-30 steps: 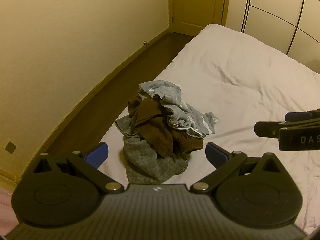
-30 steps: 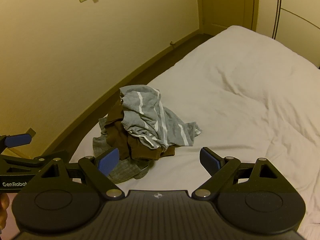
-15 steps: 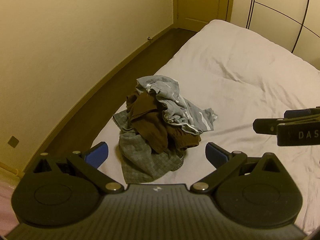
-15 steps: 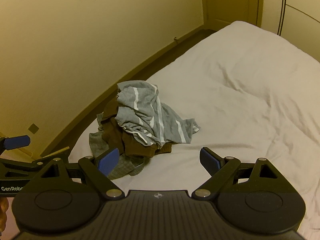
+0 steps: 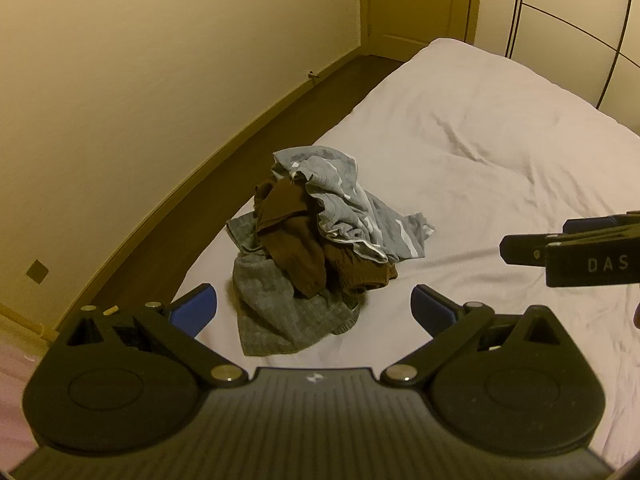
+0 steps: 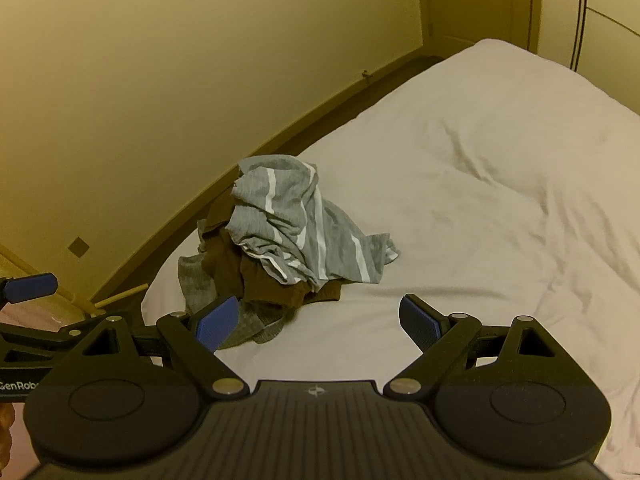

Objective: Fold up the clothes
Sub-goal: 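Move both grippers toward the clothes pile on the bed, then grasp the grey striped shirt with both grippers and lift it from the pile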

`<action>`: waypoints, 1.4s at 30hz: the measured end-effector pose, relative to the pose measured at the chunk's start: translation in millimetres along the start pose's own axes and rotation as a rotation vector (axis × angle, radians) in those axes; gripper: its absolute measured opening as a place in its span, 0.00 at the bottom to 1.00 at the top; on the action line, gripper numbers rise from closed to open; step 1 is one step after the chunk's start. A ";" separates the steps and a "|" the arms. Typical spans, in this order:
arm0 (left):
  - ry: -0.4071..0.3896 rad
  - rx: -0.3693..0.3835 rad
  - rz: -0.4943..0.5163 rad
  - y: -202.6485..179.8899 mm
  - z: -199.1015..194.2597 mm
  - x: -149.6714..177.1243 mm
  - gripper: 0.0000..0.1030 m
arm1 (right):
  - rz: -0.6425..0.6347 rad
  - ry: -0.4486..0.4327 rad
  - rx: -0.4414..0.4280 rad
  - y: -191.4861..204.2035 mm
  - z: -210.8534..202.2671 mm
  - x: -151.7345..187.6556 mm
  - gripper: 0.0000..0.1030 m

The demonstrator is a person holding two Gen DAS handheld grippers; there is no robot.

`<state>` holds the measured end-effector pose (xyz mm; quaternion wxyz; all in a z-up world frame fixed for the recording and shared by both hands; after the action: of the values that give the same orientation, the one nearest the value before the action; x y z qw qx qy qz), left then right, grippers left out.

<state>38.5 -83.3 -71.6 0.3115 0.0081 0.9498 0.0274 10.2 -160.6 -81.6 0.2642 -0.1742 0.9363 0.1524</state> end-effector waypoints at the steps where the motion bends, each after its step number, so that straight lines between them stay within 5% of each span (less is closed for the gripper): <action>1: 0.002 0.000 0.000 -0.5 -0.3 1.4 0.99 | -0.003 0.002 -0.003 -0.7 -0.4 1.3 0.86; 11: 0.018 -0.001 0.006 -5.6 -1.2 13.8 0.99 | -0.012 0.013 0.000 -2.5 7.4 10.2 0.86; 23: 0.002 0.131 0.244 -10.7 109.7 -32.1 0.98 | -0.011 -0.021 0.099 -15.8 60.3 -0.8 0.86; 28: 0.000 0.187 0.339 -12.6 156.1 -49.9 0.84 | -0.031 -0.013 0.090 -14.3 98.9 -9.0 0.79; 32: 0.072 0.254 0.341 -10.8 203.5 -51.9 0.69 | -0.109 0.011 0.070 -3.1 137.4 -12.8 0.70; 33: 0.091 0.270 0.341 -10.3 215.3 -52.4 0.56 | -0.125 0.017 0.064 -0.3 146.5 -13.5 0.68; 34: 0.109 0.287 0.342 -9.8 227.0 -52.9 0.26 | -0.141 0.023 0.058 2.4 155.5 -14.3 0.67; 35: 0.126 0.302 0.339 -8.4 236.9 -53.6 0.12 | -0.158 0.029 0.052 5.0 164.6 -15.2 0.67; 42: 0.096 0.410 0.212 34.8 213.3 -69.3 0.04 | -0.309 0.023 0.000 23.2 224.7 -27.0 0.67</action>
<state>220.6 -40.8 -200.2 0.2534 0.1697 0.9430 -0.1329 121.6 -48.5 -245.2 0.2738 -0.3178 0.9013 0.1078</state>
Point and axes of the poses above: each gripper's, at about its wrist camera, not at the fingertips, and z roughly the way its jaws point, y to its left, x to its underside, the point moved 7 cm from there along z, roughly the way its jaws point, and after that the axes turned 3 degrees about x, right-handed, at the moved point
